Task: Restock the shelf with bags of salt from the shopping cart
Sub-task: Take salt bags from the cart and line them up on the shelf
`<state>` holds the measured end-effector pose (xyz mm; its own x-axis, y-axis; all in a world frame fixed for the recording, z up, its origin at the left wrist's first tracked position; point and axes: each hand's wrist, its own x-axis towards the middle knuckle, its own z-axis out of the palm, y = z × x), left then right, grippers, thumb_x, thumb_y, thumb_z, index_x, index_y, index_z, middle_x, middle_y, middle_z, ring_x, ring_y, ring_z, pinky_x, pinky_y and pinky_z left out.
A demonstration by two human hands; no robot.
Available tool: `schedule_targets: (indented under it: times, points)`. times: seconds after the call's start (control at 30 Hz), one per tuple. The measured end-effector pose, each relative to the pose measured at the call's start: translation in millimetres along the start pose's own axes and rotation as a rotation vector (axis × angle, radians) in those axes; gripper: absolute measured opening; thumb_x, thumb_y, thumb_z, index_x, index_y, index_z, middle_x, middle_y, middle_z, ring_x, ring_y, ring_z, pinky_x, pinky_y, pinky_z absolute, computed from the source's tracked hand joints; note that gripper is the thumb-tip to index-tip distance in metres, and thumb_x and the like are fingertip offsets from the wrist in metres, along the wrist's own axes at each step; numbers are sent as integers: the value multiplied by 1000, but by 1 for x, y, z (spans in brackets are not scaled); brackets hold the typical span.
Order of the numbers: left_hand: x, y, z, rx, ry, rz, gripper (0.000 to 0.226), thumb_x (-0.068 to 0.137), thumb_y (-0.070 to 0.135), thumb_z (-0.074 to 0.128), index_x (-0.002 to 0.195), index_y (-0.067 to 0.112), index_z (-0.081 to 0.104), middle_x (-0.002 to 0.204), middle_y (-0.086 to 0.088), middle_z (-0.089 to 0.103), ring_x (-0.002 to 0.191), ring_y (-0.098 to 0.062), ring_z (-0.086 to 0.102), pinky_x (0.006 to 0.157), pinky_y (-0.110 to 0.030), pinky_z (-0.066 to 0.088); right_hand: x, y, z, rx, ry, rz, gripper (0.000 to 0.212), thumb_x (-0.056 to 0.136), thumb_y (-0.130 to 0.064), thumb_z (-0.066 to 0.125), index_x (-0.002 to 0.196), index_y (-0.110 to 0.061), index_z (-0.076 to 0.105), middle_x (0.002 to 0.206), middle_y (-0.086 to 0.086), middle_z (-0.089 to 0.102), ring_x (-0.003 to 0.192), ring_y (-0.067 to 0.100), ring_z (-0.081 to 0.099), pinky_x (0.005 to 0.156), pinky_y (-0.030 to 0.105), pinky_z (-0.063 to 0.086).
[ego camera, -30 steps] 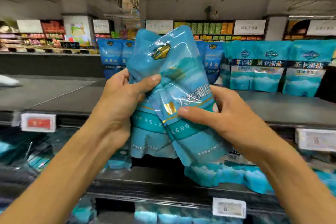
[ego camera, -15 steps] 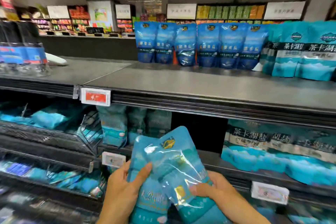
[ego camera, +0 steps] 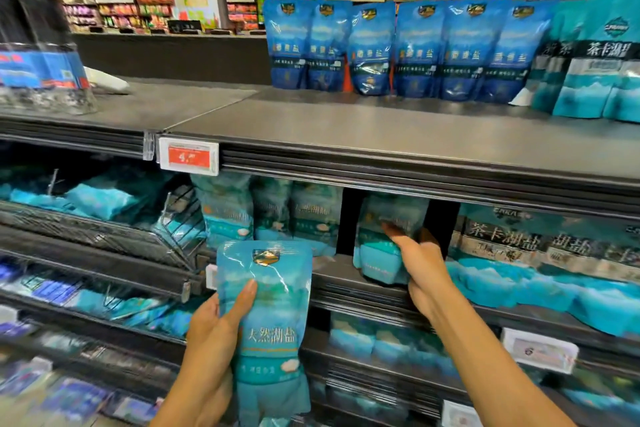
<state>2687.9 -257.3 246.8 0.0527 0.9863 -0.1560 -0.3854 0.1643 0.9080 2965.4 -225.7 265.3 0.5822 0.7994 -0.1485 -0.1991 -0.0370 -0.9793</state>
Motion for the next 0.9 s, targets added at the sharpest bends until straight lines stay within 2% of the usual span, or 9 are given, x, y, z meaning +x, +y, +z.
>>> schedule_targets:
  times: [0.13,0.33,0.5,0.57,0.6,0.67,0.7,0.8,0.9]
  points:
    - [2,3,-6,-7,-51,-4,27,75,34,74,100,23,75,106,-11,75,92,-32,73,66,-42,60,23,1,23,40,-110,-85,74,75,-25,84,140,-12,51,136,8,59,122,26,58,108,47,45]
    - [4,11,-10,-19,-57,8,26,75,37,73,98,24,75,107,-11,74,92,-33,73,66,-42,59,36,11,56,-54,-254,-158,17,90,-28,71,103,-38,66,119,-8,69,112,12,63,99,36,48]
    - [3,15,-8,-26,-66,26,29,76,39,72,101,23,74,108,-12,74,92,-34,73,66,-42,59,33,13,60,-217,-178,-55,61,91,-42,64,144,-18,46,147,7,49,130,27,50,112,47,38]
    - [2,17,-3,-31,-78,32,28,78,38,71,102,23,74,108,-12,74,93,-33,73,66,-41,60,19,4,51,-370,-153,12,58,93,-48,58,137,-11,52,137,10,55,122,28,54,104,41,42]
    - [2,19,0,-33,-90,35,28,79,37,70,102,23,74,109,-11,74,93,-32,73,66,-41,60,6,-1,45,-473,-131,-22,48,93,-50,55,116,-8,64,114,11,64,102,23,61,90,37,47]
    - [2,22,8,-36,-125,47,28,80,36,69,104,22,73,110,-11,74,95,-31,73,66,-39,60,-29,-4,27,-566,-24,-303,43,88,-57,55,77,-15,55,76,0,54,66,11,52,65,33,42]
    - [2,23,14,-38,-148,49,29,81,35,69,105,21,73,111,-10,73,96,-30,72,67,-38,60,-52,-3,17,-517,10,-454,42,84,-61,56,81,-19,53,79,-4,53,68,8,52,62,28,44]
    - [0,24,39,-41,-273,52,31,80,35,70,106,19,73,113,-11,73,100,-30,71,69,-35,60,-114,-1,-6,-295,-448,-368,50,72,-70,70,108,-37,60,102,-10,68,94,12,68,81,34,58]
    - [-5,19,70,9,-406,28,33,82,34,74,109,16,72,114,-15,72,101,-33,71,73,-36,59,-135,5,-13,-158,-840,-62,55,78,-26,84,127,-33,61,122,-4,70,113,19,67,93,36,56]
